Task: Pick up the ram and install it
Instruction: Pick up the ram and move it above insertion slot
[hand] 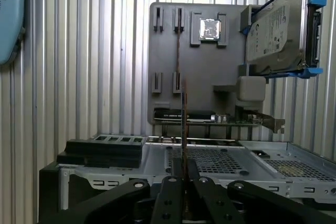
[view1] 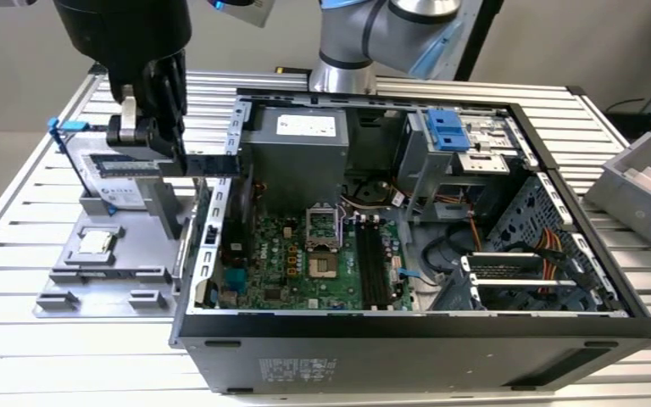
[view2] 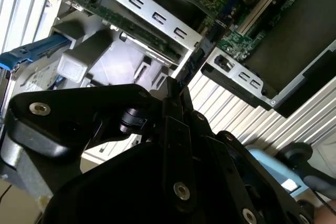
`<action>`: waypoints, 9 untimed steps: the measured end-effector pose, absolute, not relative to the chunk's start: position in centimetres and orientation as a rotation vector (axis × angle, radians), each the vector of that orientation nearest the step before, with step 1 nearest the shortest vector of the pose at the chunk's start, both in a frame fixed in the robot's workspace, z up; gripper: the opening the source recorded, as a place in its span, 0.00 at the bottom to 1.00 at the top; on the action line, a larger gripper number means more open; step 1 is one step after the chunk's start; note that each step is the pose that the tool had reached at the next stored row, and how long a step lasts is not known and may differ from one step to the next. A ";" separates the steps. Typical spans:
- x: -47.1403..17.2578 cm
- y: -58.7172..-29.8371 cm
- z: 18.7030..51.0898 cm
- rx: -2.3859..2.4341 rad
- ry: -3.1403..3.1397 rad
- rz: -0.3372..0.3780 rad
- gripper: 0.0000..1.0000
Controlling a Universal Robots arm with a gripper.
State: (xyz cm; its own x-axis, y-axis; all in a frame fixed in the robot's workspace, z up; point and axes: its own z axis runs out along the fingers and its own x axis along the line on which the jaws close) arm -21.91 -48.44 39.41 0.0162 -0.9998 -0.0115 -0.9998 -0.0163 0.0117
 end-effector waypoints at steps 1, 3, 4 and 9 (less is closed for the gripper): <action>-21.7 -48.4 39.4 2.239 -2.203 -0.026 0.00; -21.4 -48.4 39.4 2.239 -2.203 -0.026 0.00; -21.2 -48.4 39.4 2.239 -2.203 -0.026 0.00; -20.2 -48.4 39.4 2.239 -2.203 -0.027 0.00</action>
